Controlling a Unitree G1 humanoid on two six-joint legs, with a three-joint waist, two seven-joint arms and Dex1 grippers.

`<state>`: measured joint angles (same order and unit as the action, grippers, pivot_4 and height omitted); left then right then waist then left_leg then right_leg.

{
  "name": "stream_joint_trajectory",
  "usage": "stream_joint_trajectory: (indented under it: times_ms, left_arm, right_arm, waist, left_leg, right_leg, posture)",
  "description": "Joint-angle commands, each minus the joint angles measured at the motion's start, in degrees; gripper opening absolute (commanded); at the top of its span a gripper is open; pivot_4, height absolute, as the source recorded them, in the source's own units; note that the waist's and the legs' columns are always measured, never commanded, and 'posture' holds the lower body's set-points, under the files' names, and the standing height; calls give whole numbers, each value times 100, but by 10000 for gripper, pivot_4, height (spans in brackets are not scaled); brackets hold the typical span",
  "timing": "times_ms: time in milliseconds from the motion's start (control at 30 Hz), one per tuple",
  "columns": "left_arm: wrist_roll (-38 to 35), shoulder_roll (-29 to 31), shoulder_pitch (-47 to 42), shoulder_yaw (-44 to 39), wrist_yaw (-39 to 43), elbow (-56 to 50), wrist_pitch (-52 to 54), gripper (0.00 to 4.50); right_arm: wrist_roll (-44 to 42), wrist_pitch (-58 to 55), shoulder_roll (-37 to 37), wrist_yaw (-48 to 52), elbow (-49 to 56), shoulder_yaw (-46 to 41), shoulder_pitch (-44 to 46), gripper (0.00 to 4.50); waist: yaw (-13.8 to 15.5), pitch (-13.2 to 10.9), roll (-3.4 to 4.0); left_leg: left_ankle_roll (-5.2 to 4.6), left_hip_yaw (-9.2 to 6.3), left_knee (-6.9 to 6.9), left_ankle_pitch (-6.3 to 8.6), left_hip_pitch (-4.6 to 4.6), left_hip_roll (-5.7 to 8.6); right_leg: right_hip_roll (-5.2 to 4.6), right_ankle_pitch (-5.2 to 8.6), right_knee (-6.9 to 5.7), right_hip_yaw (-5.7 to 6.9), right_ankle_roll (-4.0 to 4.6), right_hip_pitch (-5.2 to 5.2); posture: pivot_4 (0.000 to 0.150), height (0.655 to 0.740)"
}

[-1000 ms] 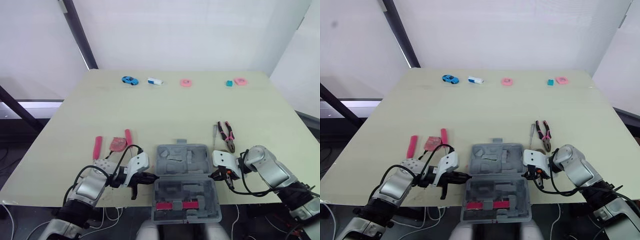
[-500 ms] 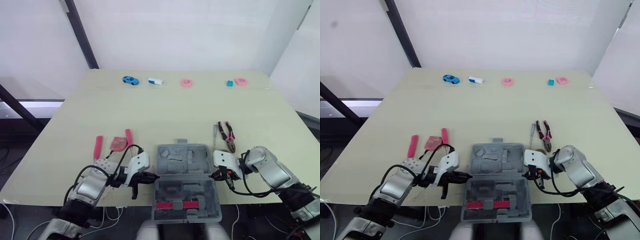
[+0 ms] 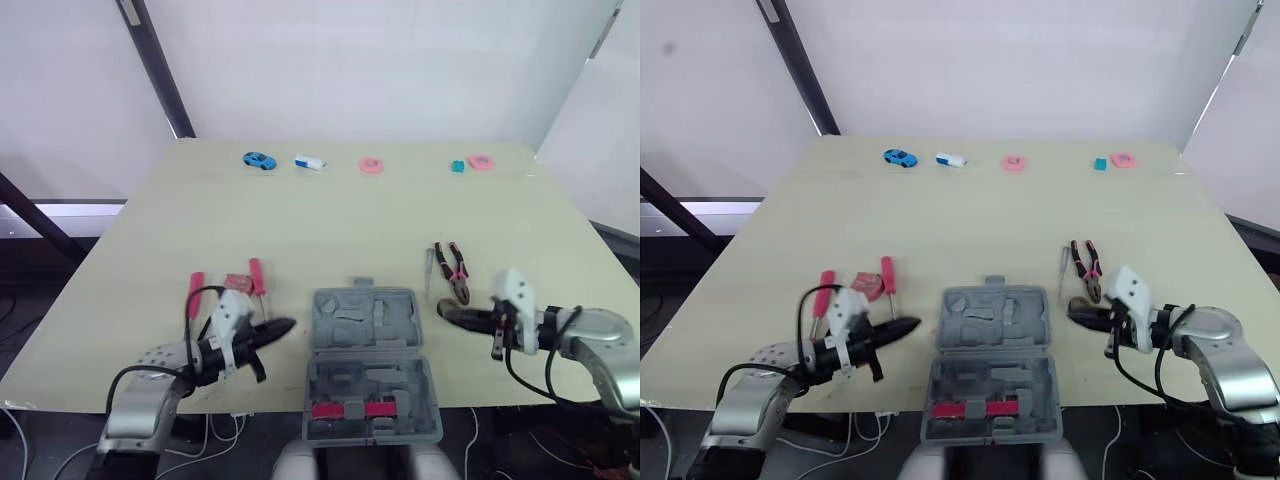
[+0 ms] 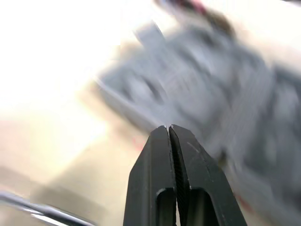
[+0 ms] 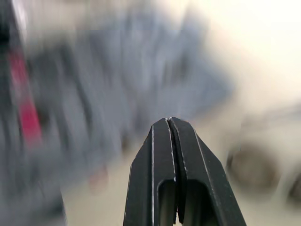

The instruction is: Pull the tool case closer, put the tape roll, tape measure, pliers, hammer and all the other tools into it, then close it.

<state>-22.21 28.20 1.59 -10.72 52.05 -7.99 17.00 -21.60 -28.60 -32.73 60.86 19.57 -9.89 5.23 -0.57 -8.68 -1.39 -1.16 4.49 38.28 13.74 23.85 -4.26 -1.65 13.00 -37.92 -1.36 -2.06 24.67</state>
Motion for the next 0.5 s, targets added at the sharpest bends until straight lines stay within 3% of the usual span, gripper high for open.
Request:
stream_joint_trajectory:
  times_ms: [33,233,267,300,333,500]
  left_arm:
    - [-252,-201,348,-409,-637,-688,50,1054]
    - [-804,-224,1085,-740,-560,-1048,102,1054]
    - [-904,-206,1214,-826,-521,-1065,87,4631]
    - [-1016,-167,1386,-997,-460,-1030,72,5684]
    - [-1089,-123,1539,-1135,-402,-992,47,8793]
    - [-1296,41,2300,-1775,-110,-695,-82,31345]
  right_arm:
    - [-304,243,320,-707,372,-524,-197,160]
    - [-361,780,329,-801,82,-688,-589,160]
    - [-370,917,258,-721,17,-764,-721,6599]
    - [-293,1190,107,-551,-114,-899,-973,8578]
    - [-293,1358,-7,-430,-206,-1044,-1186,13611]
    - [-480,1843,-434,-21,-539,-1830,-2135,37372]
  waist:
    - [-2,0,0]
    - [-6,0,1]
    - [-6,0,1]
    - [1,0,1]
    - [15,0,1]
    - [-9,0,0]
  left_leg:
    - [0,2,0,0,-1,1]
    - [0,9,0,0,-4,3]
    - [0,9,0,0,-3,3]
    - [0,9,-1,0,-3,3]
    - [0,9,-1,0,-2,3]
    - [-1,17,-6,1,-5,6]
  right_leg:
    - [0,2,0,0,-3,-1]
    - [-3,16,1,-1,16,1]
    - [-4,18,2,-1,16,0]
    - [-4,18,2,-1,17,0]
    - [-5,18,4,0,16,0]
    - [-16,29,15,-1,3,-1]
  posture:
    - [1500,7400]
    - [1500,7400]
    - [1500,7400]
    - [1500,7400]
    - [1500,7400]
    - [1500,7400]
